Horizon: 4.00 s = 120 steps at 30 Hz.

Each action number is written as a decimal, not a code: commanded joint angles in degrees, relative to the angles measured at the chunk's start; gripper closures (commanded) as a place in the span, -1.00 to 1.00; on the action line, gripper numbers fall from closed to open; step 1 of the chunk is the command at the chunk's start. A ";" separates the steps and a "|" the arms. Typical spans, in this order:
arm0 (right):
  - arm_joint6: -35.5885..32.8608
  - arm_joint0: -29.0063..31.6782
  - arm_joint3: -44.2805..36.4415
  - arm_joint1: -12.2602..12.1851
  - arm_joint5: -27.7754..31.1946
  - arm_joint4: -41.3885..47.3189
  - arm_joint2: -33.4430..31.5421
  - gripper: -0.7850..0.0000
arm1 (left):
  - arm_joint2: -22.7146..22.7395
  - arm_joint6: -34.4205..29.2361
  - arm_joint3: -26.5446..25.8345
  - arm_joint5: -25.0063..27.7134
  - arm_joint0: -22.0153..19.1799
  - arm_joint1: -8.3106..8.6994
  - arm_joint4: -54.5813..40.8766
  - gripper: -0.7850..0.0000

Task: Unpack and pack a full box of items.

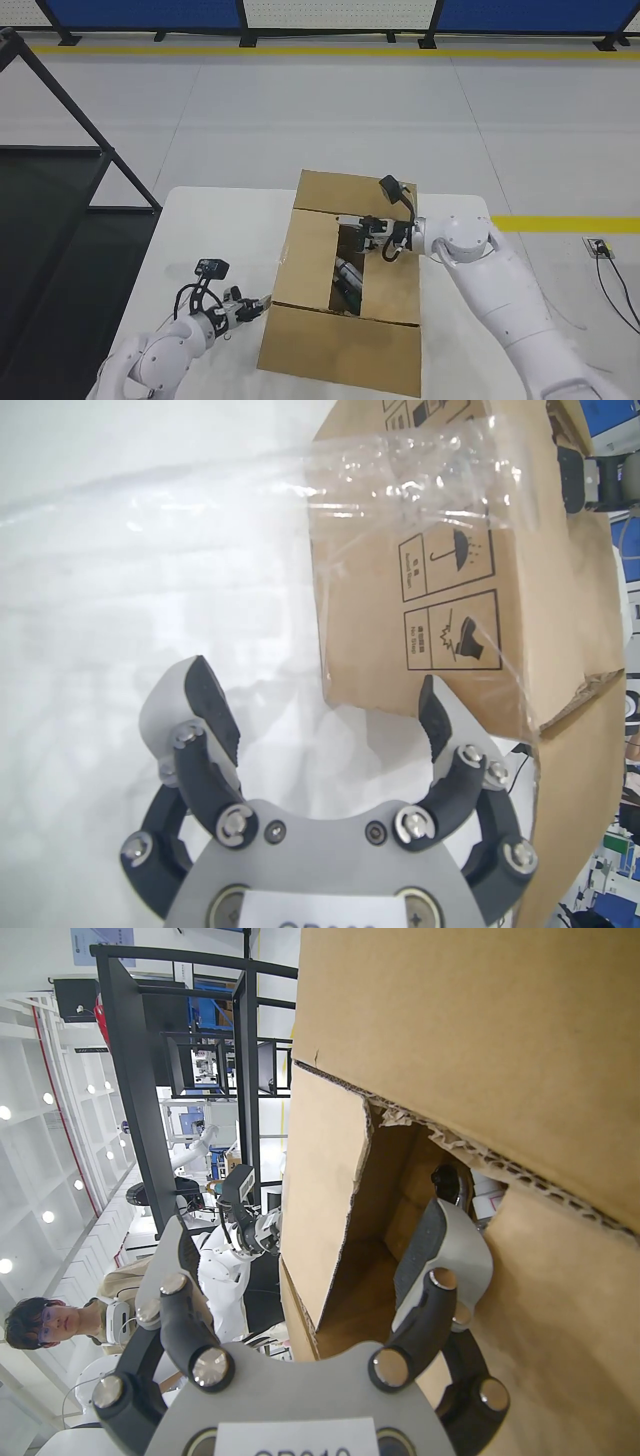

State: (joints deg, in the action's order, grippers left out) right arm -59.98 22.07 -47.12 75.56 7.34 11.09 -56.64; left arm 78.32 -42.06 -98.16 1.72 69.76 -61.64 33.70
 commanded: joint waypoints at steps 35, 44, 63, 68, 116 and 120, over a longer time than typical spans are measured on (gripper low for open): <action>-2.47 -0.59 1.24 0.64 0.13 -0.82 1.54 -1.00 | 8.13 -1.28 -0.48 10.79 4.82 1.14 -14.08 -1.00; -2.97 -0.86 1.04 1.08 -1.98 -1.62 2.86 -1.00 | 16.19 -4.48 -0.99 21.14 9.55 2.19 -27.20 -1.00; -4.02 -0.66 -2.48 2.64 1.53 5.13 3.44 -1.00 | 18.54 -1.61 -2.41 21.31 12.59 2.62 -33.79 -1.00; -5.35 -0.60 -4.03 2.99 3.06 10.17 2.36 -1.00 | 19.76 0.12 -3.04 21.59 13.69 2.68 -35.82 -1.00; 6.22 -11.20 8.17 17.68 10.96 22.38 19.17 -1.00 | 18.52 -1.45 -12.34 6.37 11.64 3.80 -31.79 -1.00; 6.06 -12.21 11.35 19.13 12.16 22.85 19.55 -1.00 | 15.89 -0.88 -11.88 3.96 9.50 3.81 -27.95 -1.00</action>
State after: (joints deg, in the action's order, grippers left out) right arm -53.76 10.08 -36.57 94.38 19.18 33.81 -37.12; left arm 94.98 -42.94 -110.24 6.30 79.82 -57.84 4.45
